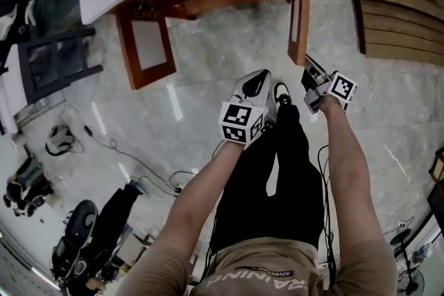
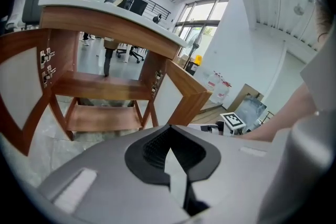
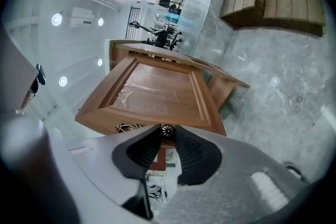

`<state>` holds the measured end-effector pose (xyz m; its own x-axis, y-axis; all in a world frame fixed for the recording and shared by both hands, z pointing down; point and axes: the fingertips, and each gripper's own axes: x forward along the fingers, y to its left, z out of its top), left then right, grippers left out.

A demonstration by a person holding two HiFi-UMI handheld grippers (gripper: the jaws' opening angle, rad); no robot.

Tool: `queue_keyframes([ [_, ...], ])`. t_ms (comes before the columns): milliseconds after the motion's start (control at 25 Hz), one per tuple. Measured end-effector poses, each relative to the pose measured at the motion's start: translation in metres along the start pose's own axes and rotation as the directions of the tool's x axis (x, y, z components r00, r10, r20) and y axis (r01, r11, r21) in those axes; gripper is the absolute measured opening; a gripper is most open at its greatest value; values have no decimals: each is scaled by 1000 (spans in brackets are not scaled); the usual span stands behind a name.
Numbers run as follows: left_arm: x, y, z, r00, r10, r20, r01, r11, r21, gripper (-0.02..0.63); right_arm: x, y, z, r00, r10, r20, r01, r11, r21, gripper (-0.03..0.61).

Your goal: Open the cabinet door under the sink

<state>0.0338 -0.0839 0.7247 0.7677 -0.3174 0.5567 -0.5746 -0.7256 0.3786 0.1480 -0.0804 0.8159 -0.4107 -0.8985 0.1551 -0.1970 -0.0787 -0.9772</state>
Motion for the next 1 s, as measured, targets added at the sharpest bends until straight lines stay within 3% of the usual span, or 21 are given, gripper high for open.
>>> queue_keyframes([
  [240,11,-26,-25,999,-7,-45,7,1000,-1,18,-41,-14,52,993,-6,122,0,999,46,97],
  [320,17,-29,-32,998,2,-66,-2,1000,-4,18,-47,-7,57,994,18,108,-23,999,44,82],
  [400,19,-31,-41,996,20,-88,-23,999,-33,18,-53,-8,37,1000,3,19,-4,999,38,10],
  [520,22,-41,-43,996,20,-91,-28,996,-84,18,-73,-18,1,993,-60,-99,63,998,20,12],
  [680,21,-50,-25,997,20,-79,-24,998,-52,18,-99,-9,-42,970,-134,-205,114,987,-110,2],
  [1000,-16,-59,2,997,59,-56,-59,998,5,18,-131,33,-57,947,-271,-174,220,939,-264,2],
])
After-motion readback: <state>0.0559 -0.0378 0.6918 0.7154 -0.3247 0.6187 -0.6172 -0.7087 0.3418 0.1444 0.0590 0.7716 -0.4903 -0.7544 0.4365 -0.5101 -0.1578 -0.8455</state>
